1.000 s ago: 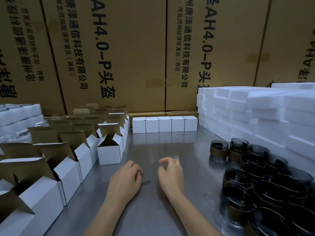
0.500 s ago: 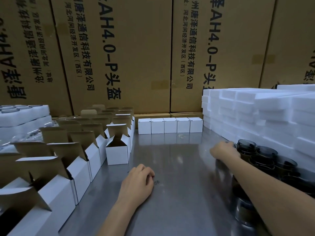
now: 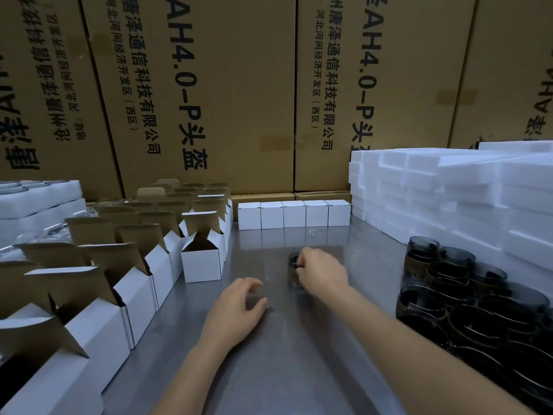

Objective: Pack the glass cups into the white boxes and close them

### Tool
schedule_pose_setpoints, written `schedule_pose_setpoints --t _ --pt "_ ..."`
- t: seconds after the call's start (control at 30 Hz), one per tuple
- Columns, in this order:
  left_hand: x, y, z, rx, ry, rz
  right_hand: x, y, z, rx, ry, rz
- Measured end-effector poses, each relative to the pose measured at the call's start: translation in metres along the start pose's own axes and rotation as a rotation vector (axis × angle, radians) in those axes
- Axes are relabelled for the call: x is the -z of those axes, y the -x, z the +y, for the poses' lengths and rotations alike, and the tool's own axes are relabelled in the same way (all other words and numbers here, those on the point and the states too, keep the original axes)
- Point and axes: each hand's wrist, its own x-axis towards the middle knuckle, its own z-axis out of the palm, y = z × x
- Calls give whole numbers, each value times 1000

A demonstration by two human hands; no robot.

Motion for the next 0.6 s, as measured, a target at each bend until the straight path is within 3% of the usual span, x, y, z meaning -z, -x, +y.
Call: schedule_pose_setpoints --t 0.23,0.33,0.43,0.6 --pt "3 -1 2 58 272 25 -33 41 -22 344 -321 115" --pt "4 -1 3 79 334 30 -45 48 -12 274 -618 129" --pt "5 -1 3 88 278 -2 -49 47 -4 146 -827 0" --pt "6 -1 2 61 318 -74 -50 43 -2 175 -826 -67"
